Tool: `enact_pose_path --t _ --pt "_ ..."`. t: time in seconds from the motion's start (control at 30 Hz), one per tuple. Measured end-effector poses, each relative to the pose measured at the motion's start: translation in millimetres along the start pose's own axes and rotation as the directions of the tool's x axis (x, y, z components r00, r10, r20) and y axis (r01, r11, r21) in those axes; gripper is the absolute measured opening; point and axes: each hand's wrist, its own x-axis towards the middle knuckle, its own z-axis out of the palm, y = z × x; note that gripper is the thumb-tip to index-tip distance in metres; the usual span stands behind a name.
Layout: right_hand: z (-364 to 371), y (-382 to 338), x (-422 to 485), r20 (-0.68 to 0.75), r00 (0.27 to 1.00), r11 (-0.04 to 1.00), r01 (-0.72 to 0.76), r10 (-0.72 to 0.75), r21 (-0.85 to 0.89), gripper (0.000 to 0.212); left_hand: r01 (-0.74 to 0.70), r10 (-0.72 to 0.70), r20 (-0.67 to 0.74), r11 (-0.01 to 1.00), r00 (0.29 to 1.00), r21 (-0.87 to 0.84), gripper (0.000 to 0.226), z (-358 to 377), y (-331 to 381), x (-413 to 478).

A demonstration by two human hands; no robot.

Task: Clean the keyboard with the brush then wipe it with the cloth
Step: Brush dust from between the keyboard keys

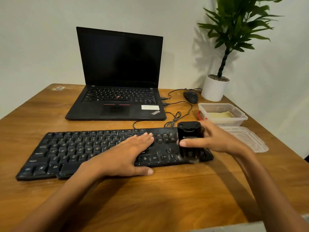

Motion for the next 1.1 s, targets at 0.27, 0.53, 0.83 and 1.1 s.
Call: enact_pose_path --t 0.27,0.53,0.83,1.1 --pt "29 -15 23 0.005 0.995 0.995 0.098 -0.098 0.018 0.02 -0.005 0.005 0.007 1.0 1.0 -0.015 0.094 -1 1 -1" --pt "27 -8 26 -0.056 0.992 0.993 0.117 -0.116 0.023 0.023 -0.003 0.004 0.027 0.999 1.0 -0.038 0.092 -3 1 -1" --pt "31 -5 34 -0.117 0.985 0.992 0.128 -0.128 -0.008 0.017 -0.007 0.009 0.035 0.999 0.999 -0.035 0.09 -5 2 -1" --pt "11 5 16 -0.296 0.947 0.987 0.146 -0.121 0.062 0.022 0.007 -0.006 0.064 1.0 0.998 -0.022 0.09 -1 4 -9"
